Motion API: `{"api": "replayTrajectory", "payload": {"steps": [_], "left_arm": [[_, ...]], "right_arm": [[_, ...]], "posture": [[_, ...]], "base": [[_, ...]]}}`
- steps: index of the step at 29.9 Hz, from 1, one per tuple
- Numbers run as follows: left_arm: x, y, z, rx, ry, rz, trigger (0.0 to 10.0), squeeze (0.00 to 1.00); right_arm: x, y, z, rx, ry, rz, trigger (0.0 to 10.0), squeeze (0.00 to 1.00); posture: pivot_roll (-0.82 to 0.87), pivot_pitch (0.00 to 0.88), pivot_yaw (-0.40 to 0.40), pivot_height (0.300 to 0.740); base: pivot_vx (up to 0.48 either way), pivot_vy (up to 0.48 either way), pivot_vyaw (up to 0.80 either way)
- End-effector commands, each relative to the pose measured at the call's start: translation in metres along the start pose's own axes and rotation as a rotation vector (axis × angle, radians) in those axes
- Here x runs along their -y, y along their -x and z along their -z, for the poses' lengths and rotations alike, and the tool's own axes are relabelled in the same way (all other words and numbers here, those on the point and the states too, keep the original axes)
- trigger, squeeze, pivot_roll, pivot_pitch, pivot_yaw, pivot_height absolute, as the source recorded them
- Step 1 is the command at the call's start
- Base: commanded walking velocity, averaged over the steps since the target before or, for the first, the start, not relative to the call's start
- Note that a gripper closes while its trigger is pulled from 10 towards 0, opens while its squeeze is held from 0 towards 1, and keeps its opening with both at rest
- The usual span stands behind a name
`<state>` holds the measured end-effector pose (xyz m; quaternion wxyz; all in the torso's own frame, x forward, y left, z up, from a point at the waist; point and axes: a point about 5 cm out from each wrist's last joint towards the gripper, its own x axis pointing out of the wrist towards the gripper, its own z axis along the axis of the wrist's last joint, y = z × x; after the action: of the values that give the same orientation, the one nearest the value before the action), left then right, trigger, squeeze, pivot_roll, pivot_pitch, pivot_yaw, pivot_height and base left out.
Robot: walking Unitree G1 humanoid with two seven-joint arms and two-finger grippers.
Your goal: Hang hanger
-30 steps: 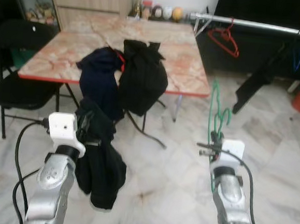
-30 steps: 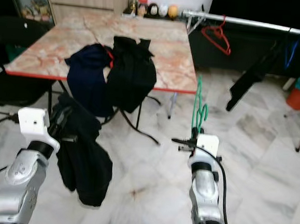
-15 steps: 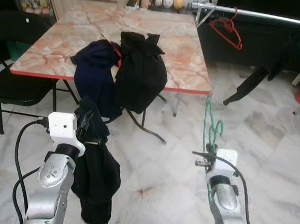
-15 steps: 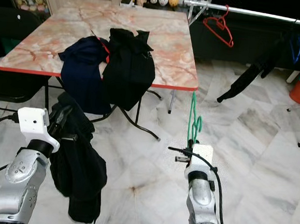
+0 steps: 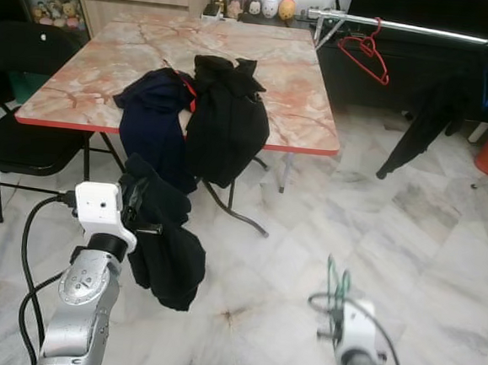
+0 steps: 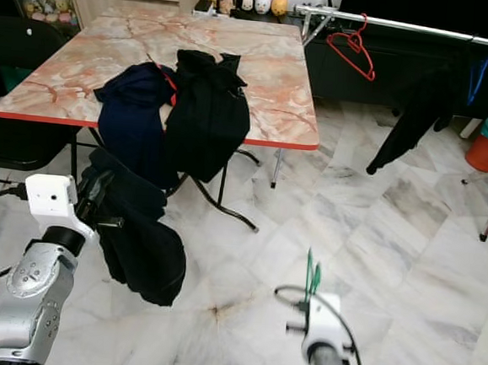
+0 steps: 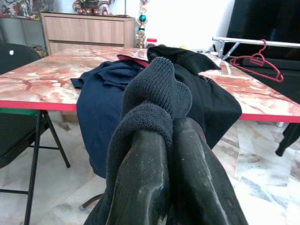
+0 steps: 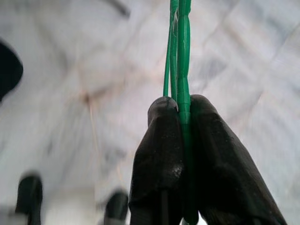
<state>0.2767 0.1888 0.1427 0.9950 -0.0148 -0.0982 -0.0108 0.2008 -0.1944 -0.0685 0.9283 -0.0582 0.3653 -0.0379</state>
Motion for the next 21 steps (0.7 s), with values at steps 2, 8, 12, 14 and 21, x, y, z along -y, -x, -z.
{"api": "replayTrajectory", "payload": {"steps": [2, 8, 12, 14, 21], "left_arm": [[-0.003, 0.001, -0.008, 0.042, -0.014, -0.008, 10.0, 0.0], [-0.005, -0.001, -0.009, 0.052, -0.017, -0.037, 10.0, 0.0], [-0.006, -0.003, -0.014, 0.07, -0.018, -0.047, 10.0, 0.0], [-0.008, -0.005, -0.02, 0.091, -0.022, -0.054, 10.0, 0.0], [-0.01, -0.01, -0.031, 0.13, -0.027, -0.066, 10.0, 0.0]], "right_arm": [[0.001, 0.004, 0.014, -0.06, 0.079, -0.012, 10.0, 0.0], [0.004, 0.009, 0.029, -0.119, 0.127, -0.015, 10.0, 0.0], [0.005, 0.011, 0.035, -0.144, 0.122, -0.017, 10.0, 0.0], [0.005, 0.012, 0.036, -0.148, 0.11, -0.014, 10.0, 0.0], [0.003, 0.013, 0.04, -0.165, 0.109, -0.03, 10.0, 0.0]], "posture": [[0.09, 0.0, -0.048, 0.74], [0.07, 0.0, -0.045, 0.74], [0.08, 0.0, -0.045, 0.74], [0.08, 0.0, -0.047, 0.74], [0.08, 0.0, -0.043, 0.74]], "base": [[0.0, 0.0, 0.0], [0.0, 0.0, 0.0], [0.127, 0.0, 0.0], [0.268, 0.0, 0.0], [0.298, 0.0, 0.0]]}}
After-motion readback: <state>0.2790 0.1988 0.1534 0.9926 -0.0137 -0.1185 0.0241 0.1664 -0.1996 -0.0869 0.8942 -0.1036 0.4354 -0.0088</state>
